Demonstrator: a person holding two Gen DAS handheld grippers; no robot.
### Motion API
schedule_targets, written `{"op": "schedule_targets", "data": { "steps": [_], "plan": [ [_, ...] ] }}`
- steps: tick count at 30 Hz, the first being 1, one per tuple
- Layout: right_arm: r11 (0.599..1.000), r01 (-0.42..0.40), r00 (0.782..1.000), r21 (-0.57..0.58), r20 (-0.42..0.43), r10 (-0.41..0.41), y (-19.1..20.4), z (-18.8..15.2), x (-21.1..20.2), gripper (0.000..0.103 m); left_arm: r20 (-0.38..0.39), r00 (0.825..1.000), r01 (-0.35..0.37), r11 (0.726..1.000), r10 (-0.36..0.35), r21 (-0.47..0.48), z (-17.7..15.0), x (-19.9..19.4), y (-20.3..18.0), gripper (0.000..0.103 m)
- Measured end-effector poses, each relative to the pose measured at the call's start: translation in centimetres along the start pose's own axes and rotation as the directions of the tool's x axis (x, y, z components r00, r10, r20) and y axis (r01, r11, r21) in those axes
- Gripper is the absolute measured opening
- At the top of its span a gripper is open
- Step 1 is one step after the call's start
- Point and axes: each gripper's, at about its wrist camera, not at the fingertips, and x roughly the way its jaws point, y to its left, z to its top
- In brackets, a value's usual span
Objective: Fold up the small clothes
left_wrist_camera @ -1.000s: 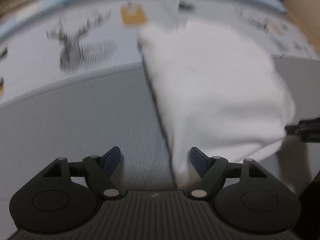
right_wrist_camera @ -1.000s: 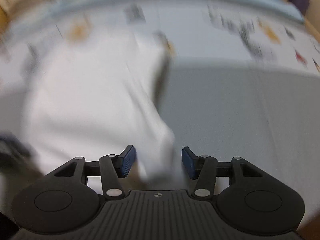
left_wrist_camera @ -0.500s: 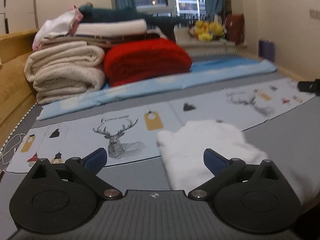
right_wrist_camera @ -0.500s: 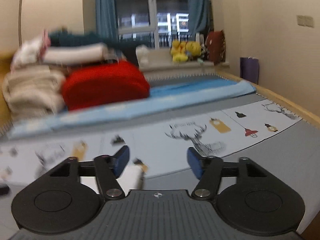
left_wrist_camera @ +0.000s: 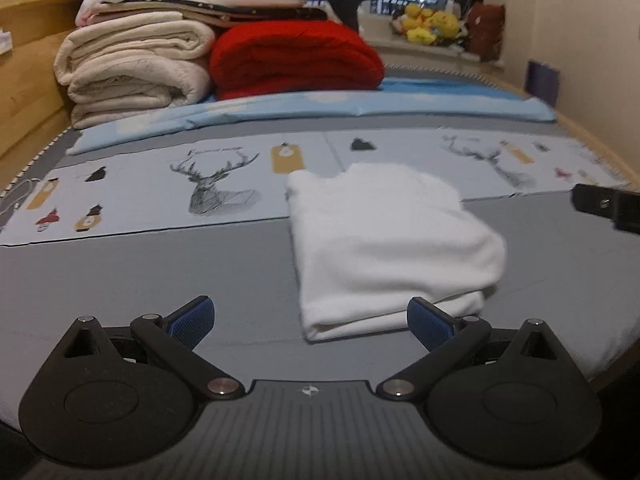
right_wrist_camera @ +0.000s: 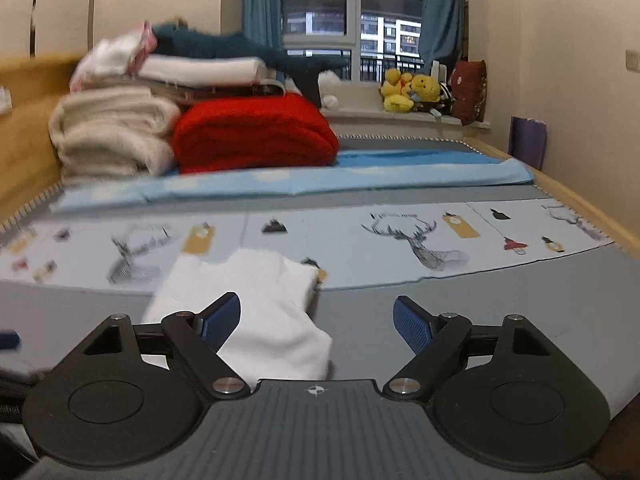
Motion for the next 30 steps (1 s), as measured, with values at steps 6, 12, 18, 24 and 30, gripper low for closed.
{"op": "schedule_targets", "data": {
  "steps": [6, 12, 18, 24, 30],
  "plan": [
    [0.999, -0.024, 0.997, 0.029, -0.066, 0.026, 1.3, -0.2, 0.4, 0.085, -0.058, 0.998, 0.017, 0.998, -0.02, -0.066, 0.2, 1.3, 0.7, 0.103],
    [0.998, -0.042, 0.996, -0.041, -0.078, 0.039, 2.4, -1.2, 0.8, 0.085, -0.049, 0.998, 0.022, 0.997, -0.026, -0.076, 0.4, 1.6, 0.3, 0.103],
    [0.998, -0.051, 0.994, -0.047, -0.098, 0.046, 2.5, -1.3, 1.5, 0.085, -0.052, 0.998, 0.031, 0.996, -0.036, -0.081, 0.4, 2.0, 0.0, 0.103],
    [0.995, -0.071, 0.992, -0.07, -0.112, 0.063, 3.3, -1.3, 1.8, 0.085, -0.051, 0.998, 0.036, 0.996, -0.041, -0.084, 0.4, 2.0, -0.1, 0.103],
    [0.991, -0.09, 0.99, -0.097, -0.115, 0.079, 4.0, -1.4, 1.5, 0.085, -0.05, 0.997, 0.051, 0.995, -0.056, -0.089, 0.4, 1.9, 0.1, 0.103]
  ]
}}
